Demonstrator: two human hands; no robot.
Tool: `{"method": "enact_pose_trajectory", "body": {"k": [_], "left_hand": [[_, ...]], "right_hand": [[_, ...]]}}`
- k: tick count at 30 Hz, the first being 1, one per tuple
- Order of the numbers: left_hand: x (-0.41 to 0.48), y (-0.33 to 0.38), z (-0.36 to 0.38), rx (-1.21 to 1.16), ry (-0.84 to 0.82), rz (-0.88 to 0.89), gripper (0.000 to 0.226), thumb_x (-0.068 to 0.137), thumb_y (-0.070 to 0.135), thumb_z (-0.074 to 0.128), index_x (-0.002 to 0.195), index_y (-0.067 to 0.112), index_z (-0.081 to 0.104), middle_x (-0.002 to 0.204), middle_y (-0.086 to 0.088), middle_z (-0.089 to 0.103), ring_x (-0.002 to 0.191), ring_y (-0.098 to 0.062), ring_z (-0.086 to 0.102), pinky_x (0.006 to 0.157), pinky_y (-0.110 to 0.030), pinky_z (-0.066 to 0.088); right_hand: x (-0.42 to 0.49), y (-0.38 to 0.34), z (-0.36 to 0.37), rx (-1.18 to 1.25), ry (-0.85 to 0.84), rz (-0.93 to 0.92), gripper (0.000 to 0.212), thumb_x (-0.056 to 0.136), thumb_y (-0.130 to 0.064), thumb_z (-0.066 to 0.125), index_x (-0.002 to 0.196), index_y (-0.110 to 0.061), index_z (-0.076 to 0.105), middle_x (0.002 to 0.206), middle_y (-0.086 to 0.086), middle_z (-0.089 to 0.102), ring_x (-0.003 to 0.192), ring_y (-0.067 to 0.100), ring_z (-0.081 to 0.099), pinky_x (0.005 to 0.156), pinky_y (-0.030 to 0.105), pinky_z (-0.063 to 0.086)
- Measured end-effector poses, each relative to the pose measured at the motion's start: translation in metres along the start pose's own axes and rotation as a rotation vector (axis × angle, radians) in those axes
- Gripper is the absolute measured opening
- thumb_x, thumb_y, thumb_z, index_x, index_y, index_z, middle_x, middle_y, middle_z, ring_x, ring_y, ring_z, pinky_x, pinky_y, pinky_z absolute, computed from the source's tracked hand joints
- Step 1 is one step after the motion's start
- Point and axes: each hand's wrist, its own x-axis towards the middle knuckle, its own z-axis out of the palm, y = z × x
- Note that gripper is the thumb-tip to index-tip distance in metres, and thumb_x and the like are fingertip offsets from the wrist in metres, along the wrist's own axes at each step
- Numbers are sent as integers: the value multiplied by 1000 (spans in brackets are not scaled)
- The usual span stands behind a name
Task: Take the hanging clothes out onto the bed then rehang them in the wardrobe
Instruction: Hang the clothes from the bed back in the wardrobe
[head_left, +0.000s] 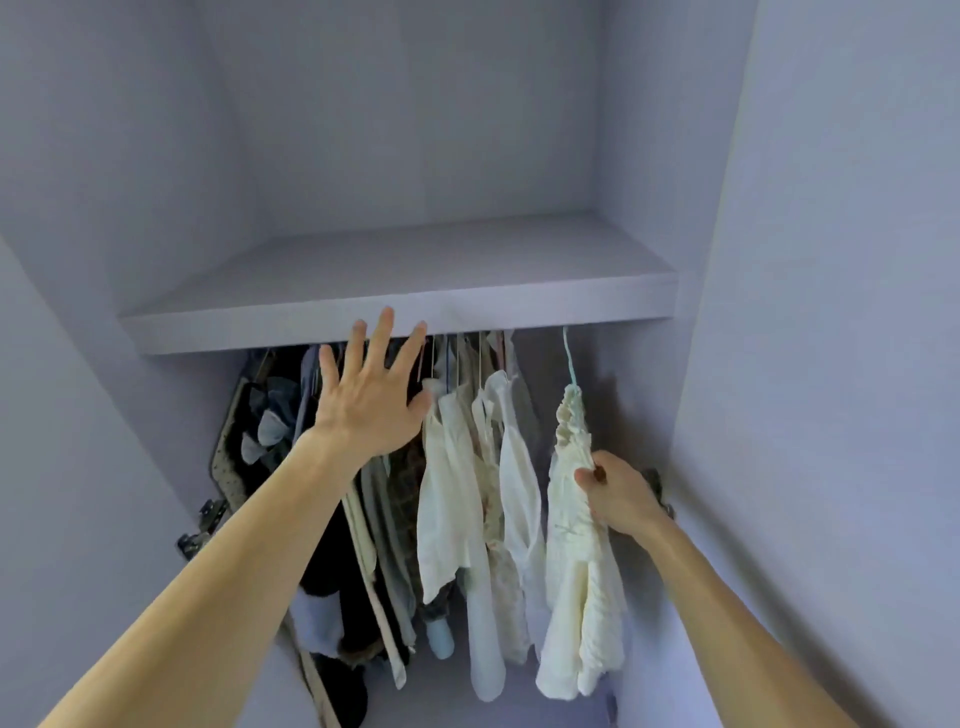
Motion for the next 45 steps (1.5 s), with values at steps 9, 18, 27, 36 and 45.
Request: {"method": "enact_pose_trajectory", "body": {"k": [9,18,27,36,45], "left_hand": [[95,-19,44,-149,156,-137,71,97,68,14,148,45,-30,162,4,-29,150,-29,-25,119,-64,-3],[114,-23,72,-130,286,-162,76,94,74,16,143,46,-35,158,7,-31,148,-29,-26,116,-68,-4],[107,-23,65,-141,243,-157,74,98,68,22,152,43,-21,163,4,-23,151,-28,-22,119,-66,5],[-50,-47,111,-281,53,-224,63,101,42,47,157,37,19,167,-1,-2,154,-27,-5,123,-57,9],[-407,-73,152,-277,-350,-796,64,100,43,44,157,41,13,167,-1,-2,154,-28,-5,122,-52,8]], "right_hand": [[150,-37,-14,-81,47,-112,30,103,-31,44,119,-7,55,103,7,60,95,26,60,75,28,38],[189,-18,55,-173,-66,-63,40,105,-30,39,139,-10,39,119,14,63,104,29,62,82,32,48],[164,-17,84,-206,-61,-16,67,98,-19,46,156,-16,13,150,12,38,124,32,54,97,40,48],[33,-57,63,-21,26,-291,39,97,-34,57,134,-25,56,136,-6,57,130,18,44,108,30,35],[-189,-89,173,-65,-523,-790,32,98,-35,57,130,-37,60,127,-35,45,137,-2,32,109,16,24]]}}
